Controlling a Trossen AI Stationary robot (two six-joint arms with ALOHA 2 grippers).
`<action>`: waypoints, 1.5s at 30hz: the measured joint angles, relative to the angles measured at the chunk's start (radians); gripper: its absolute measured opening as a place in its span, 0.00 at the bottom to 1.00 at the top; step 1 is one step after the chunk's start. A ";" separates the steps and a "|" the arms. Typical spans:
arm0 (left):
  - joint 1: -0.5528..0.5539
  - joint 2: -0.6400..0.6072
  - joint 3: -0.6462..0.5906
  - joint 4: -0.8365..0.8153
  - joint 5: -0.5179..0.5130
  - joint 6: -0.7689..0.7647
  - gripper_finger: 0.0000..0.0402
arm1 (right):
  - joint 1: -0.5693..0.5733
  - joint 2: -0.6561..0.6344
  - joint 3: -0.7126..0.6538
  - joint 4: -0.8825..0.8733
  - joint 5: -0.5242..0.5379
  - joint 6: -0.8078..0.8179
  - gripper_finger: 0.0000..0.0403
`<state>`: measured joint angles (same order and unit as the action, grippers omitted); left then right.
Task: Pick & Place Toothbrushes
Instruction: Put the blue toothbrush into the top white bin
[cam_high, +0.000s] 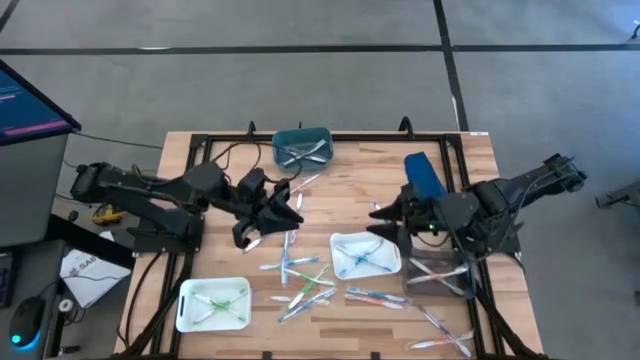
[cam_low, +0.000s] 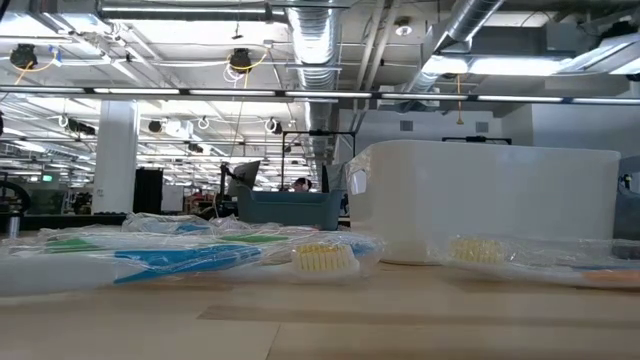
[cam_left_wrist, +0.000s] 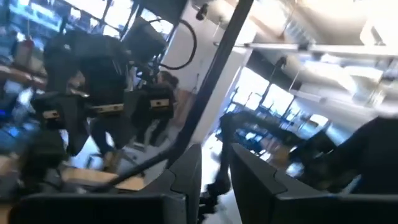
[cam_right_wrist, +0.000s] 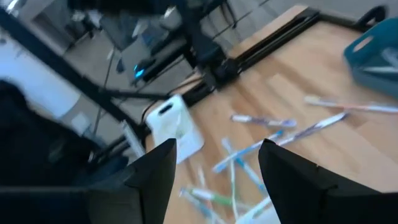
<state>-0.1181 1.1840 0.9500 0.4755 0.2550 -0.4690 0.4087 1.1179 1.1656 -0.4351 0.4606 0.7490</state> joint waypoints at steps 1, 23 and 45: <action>0.000 0.013 0.000 0.004 0.000 0.034 0.19 | -0.014 0.000 0.000 0.006 0.008 0.000 0.55; 0.059 0.047 -0.001 -0.576 0.283 0.689 0.19 | -0.179 0.001 -0.001 -0.007 0.012 0.071 0.55; 0.061 0.269 -0.001 -1.083 -0.081 1.326 0.38 | -0.275 0.165 -0.026 0.058 0.001 0.072 0.55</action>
<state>-0.0575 1.4525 0.9485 -0.6073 0.1741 0.8565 0.1333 1.2828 1.1393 -0.3773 0.4615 0.8207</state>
